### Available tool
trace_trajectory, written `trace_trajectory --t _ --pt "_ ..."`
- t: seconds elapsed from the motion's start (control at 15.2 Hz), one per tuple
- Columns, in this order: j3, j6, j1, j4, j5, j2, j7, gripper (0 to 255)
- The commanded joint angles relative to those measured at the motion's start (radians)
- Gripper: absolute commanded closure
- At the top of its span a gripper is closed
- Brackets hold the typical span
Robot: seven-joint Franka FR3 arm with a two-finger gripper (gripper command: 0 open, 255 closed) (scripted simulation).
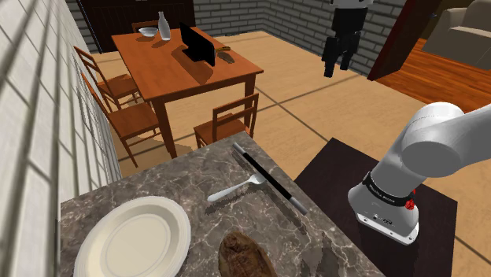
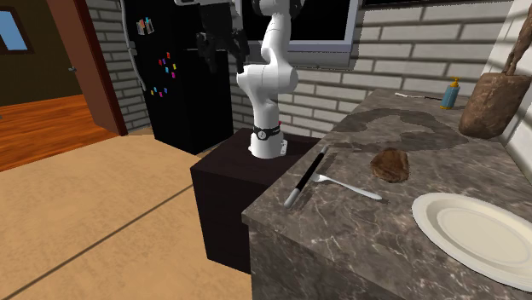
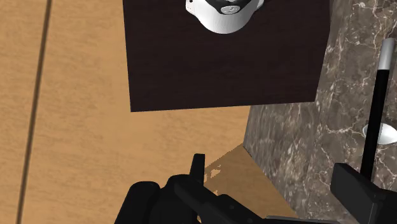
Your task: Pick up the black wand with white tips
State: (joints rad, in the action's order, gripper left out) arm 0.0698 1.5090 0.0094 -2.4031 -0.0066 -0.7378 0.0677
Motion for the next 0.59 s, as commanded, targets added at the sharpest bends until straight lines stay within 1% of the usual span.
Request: trace_trajectory --t 0.0,0.26,0.53 --pt "0.0 0.0 0.0 0.0 0.0 0.0 0.0 0" --pt "-0.084 0.086 0.03 -0.1 0.052 -0.031 0.093 0" --pt "-0.174 0.18 0.068 -0.181 0.108 -0.033 0.186 0"
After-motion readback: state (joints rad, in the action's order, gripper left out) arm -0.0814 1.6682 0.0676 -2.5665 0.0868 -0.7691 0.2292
